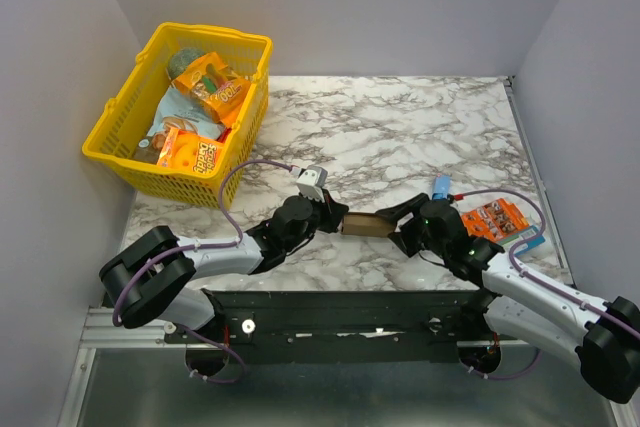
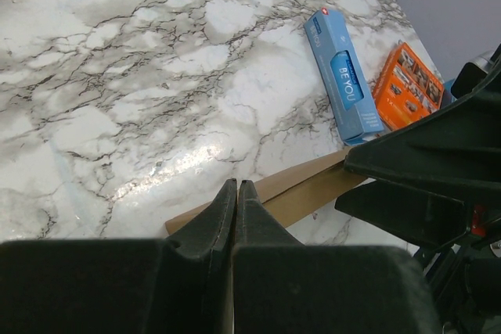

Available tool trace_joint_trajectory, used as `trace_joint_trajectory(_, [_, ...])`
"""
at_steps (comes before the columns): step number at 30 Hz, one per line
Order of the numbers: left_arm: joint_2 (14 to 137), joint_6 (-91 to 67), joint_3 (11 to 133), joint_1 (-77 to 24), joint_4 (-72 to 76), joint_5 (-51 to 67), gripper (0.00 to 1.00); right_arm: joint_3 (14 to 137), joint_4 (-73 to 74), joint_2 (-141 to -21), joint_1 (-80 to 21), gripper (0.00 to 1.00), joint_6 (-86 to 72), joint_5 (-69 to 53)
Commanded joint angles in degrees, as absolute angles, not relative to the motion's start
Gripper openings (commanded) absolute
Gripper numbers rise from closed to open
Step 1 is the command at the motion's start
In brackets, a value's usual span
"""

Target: Fold the paper box

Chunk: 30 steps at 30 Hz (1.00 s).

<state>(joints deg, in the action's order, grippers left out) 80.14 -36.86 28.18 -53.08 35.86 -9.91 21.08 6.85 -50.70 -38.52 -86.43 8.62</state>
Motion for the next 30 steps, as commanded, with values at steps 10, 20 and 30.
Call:
trace_joint_trajectory(10, [82.9, -34.6, 25.8, -54.3, 22.1, -9.4, 0.02, 19.8, 4.9, -51.7, -38.2, 0.77, -89.6, 13.3])
trace_joint_trajectory(20, [83.1, -34.5, 26.0, -54.4, 22.0, -9.5, 0.02, 19.5, 4.5, -53.6, -38.2, 0.57, -89.6, 13.4])
trace_joint_trajectory(30, [83.5, -34.3, 26.4, -54.6, 21.6, -9.3, 0.02, 18.1, 3.5, -55.1, -38.2, 0.4, -90.8, 13.3])
